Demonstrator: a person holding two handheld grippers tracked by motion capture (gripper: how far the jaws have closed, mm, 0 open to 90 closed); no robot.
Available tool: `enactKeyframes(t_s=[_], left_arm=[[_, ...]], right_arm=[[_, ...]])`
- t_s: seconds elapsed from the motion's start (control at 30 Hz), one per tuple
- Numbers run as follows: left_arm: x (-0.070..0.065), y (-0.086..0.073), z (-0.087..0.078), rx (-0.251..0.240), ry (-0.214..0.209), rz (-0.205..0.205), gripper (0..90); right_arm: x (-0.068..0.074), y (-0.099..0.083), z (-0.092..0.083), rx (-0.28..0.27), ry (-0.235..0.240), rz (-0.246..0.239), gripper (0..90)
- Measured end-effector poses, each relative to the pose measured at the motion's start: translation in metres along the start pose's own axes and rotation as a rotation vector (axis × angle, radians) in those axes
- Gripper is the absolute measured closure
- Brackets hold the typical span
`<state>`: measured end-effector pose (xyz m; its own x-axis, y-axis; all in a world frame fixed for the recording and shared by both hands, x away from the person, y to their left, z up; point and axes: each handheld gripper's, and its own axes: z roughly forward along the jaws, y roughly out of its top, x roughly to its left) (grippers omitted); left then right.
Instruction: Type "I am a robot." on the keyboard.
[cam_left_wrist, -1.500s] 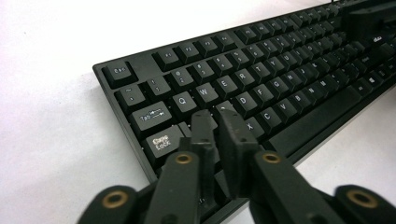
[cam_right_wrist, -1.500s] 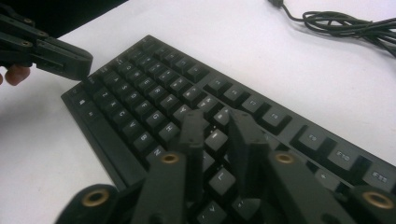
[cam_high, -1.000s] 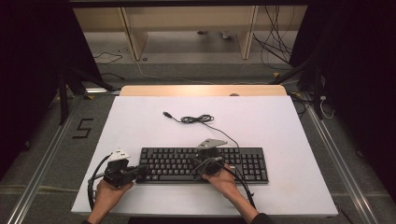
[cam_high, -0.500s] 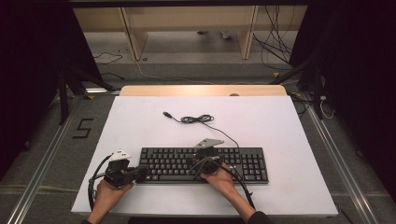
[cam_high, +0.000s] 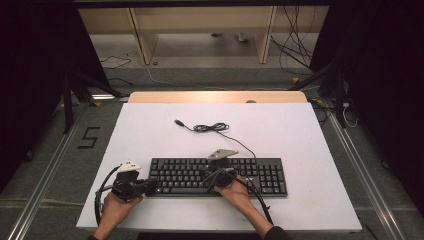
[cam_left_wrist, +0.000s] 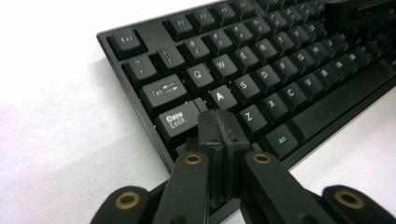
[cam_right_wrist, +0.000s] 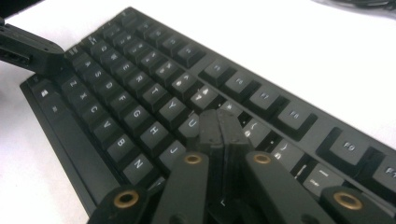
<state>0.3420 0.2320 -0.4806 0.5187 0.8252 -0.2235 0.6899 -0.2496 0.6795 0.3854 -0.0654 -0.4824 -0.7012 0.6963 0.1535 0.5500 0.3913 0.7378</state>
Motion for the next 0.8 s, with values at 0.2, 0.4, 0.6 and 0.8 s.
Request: enactKeyframes(t_s=[0.2, 0.4, 0.6, 0.8], left_arm=[[-0.0012, 0.0005, 0.0001, 0.007, 0.006, 0.005, 89.0], [-0.0005, 0.0003, 0.0001, 0.004, 0.001, 0.001, 88.9], [-0.0014, 0.0008, -0.001, -0.011, -0.003, 0.006, 87.1], [-0.0021, 0.003, -0.0074, -0.078, -0.012, 0.007, 80.7]], right_arm=[[0.0021, -0.0017, 0.0013, -0.005, -0.013, -0.019, 90.0], [0.002, -0.002, 0.0013, -0.007, -0.013, -0.019, 90.0], [0.0007, -0.0015, 0.0006, -0.008, -0.003, -0.002, 90.0], [-0.0008, 0.0008, -0.005, -0.035, 0.021, 0.022, 79.1]])
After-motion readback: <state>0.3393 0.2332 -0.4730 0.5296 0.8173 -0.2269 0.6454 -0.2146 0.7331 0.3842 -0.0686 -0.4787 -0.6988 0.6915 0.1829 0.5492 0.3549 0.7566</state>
